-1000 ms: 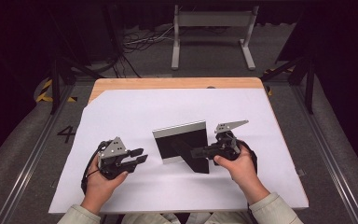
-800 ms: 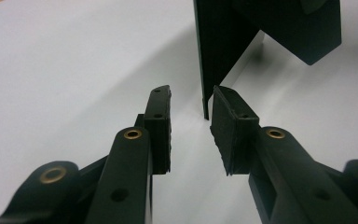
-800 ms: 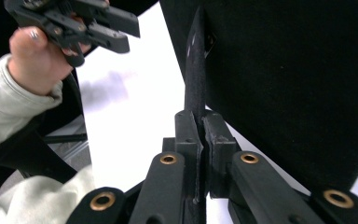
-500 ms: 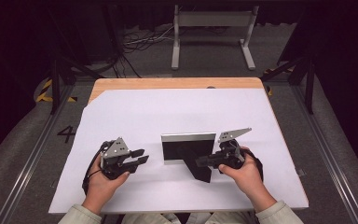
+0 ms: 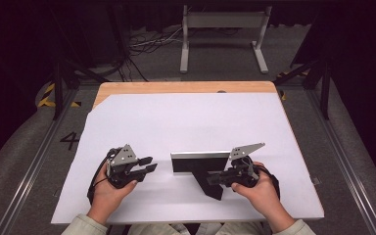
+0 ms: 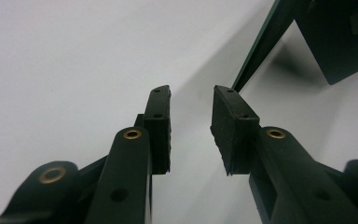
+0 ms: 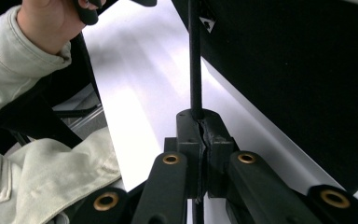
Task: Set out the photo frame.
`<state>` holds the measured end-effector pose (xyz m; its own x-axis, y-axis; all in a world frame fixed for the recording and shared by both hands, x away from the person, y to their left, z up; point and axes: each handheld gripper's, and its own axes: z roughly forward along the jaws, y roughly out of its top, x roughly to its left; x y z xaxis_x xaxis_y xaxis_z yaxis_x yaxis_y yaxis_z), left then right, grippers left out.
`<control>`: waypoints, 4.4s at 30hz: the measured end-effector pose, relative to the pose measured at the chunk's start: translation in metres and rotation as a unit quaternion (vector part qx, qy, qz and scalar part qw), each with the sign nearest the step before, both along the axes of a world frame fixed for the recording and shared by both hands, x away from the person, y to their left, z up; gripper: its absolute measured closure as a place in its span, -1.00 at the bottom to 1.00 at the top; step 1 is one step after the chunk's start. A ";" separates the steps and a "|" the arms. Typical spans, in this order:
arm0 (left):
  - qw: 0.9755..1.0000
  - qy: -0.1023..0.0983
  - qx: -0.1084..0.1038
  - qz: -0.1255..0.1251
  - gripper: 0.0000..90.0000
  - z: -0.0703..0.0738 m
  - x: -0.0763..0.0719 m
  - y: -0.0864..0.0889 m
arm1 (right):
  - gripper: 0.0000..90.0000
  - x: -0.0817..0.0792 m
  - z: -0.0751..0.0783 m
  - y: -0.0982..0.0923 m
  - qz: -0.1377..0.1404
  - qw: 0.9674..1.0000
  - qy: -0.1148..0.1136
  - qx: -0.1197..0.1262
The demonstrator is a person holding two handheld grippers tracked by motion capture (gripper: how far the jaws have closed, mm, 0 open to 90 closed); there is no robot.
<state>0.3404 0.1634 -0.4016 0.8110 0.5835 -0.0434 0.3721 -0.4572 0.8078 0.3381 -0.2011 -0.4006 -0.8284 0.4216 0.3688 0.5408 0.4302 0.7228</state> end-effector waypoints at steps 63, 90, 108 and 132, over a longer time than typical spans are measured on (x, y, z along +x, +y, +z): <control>1.000 -0.004 0.004 0.007 0.49 -0.006 0.005 -0.014 | 1.00 -0.022 -0.011 -0.038 -0.068 0.982 -0.154 -0.089; 1.000 -0.001 0.008 0.001 0.46 -0.008 0.004 -0.015 | 1.00 -0.004 -0.028 -0.028 -0.079 0.981 -0.142 -0.102; 1.000 0.000 0.009 0.002 0.46 -0.008 0.004 -0.015 | 1.00 0.027 -0.026 -0.024 -0.107 0.978 -0.140 -0.110; 1.000 0.001 0.022 -0.006 0.61 -0.011 0.001 -0.020 | 1.00 0.053 -0.028 -0.018 -0.099 0.977 -0.154 -0.112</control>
<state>0.3413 0.1435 -0.4130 0.8183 0.5745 -0.0194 0.3680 -0.4976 0.7854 0.3907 -0.2190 -0.4288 -0.7793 0.6267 -0.0043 0.4016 0.5046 0.7643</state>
